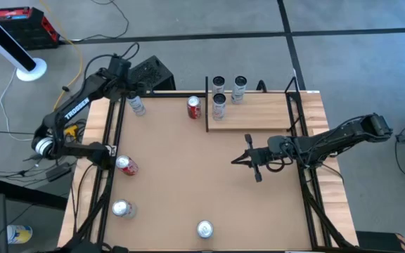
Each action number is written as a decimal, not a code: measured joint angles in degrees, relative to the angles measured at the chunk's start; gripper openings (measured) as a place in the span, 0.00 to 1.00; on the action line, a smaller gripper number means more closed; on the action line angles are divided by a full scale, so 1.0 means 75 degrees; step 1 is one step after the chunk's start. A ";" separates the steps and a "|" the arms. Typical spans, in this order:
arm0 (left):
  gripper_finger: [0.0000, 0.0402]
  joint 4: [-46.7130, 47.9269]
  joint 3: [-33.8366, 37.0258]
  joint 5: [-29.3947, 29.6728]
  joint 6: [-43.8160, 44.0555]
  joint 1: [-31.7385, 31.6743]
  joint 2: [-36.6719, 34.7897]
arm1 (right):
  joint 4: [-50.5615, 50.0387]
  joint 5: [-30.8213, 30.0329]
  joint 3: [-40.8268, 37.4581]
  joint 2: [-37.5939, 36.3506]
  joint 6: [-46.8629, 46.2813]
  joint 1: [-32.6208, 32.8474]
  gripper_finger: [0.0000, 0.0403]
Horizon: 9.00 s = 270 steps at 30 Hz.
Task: Place canned beverage on shelf
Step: Put the white and blue soda can on the shelf align with the other white and blue soda can
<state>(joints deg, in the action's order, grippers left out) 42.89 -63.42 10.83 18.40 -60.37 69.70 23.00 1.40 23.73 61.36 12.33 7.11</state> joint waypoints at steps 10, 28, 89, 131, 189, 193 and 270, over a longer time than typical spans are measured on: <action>0.89 0.0037 0.0001 0.0240 -0.0015 -0.0007 0.0716 | -0.0038 0.0003 0.0000 0.0000 0.0030 0.0000 0.06; 0.82 0.0438 0.0003 0.0265 -0.0013 -0.0010 0.1299 | -0.0106 0.0014 0.0000 0.0000 0.0040 0.0000 0.06; 0.60 0.0030 -0.8801 -0.1561 -0.0300 0.6069 0.7441 | -0.4095 -0.1755 0.0000 -0.2439 -0.0784 0.1038 0.06; 0.60 -0.0715 -0.8757 -0.0673 -0.2254 0.5635 0.7603 | -0.2301 -0.4868 -0.0321 -0.1025 -0.2448 -0.2095 0.06; 0.65 -0.0647 -0.8757 -0.0583 -0.1969 0.5655 0.7591 | 0.6596 -0.3502 -0.2460 0.3363 -0.1584 -0.3835 0.06; 0.65 -0.0649 -0.8757 -0.0583 -0.1969 0.5655 0.7591 | 0.6596 -0.3505 -0.2460 0.3360 -0.1584 -0.3835 0.06; 0.82 -0.2174 -0.8775 -0.0176 -0.2586 0.5737 0.8323 | 0.6541 -0.3392 -0.2463 0.3357 -0.1380 -0.3920 0.06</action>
<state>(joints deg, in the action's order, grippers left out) 26.58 -129.23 9.51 -0.99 -17.34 132.11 72.05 -24.04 5.26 86.54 1.98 -22.28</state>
